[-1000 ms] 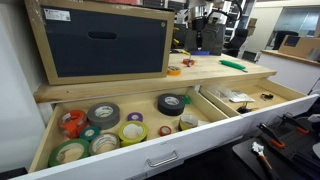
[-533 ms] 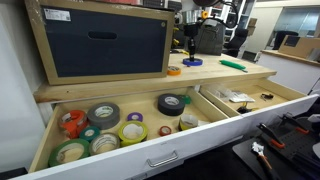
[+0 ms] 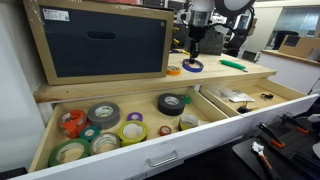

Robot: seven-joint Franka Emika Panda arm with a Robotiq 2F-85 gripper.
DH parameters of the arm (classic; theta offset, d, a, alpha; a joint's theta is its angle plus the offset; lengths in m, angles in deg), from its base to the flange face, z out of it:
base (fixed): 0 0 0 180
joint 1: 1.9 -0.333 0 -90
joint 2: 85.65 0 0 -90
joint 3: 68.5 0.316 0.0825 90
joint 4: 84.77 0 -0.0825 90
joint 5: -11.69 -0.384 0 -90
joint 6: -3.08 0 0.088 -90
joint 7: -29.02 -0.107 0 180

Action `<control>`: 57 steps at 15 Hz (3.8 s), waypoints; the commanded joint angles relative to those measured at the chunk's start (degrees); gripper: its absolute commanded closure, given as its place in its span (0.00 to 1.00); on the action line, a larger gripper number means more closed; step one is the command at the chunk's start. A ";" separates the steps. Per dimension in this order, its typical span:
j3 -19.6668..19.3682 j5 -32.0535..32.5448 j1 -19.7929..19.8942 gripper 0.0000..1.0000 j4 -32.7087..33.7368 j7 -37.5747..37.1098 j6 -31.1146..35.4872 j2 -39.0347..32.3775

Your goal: Pick the blue masking tape and put in into the upper open drawer to the left

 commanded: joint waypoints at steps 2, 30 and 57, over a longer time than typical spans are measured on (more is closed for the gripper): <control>0.97 4.31 -2.01 0.97 -5.29 -7.26 3.46 1.69; -1.67 10.49 -14.13 0.97 17.73 -32.57 -0.97 -26.00; -7.80 1.52 -20.28 0.97 23.06 -31.08 5.37 -36.29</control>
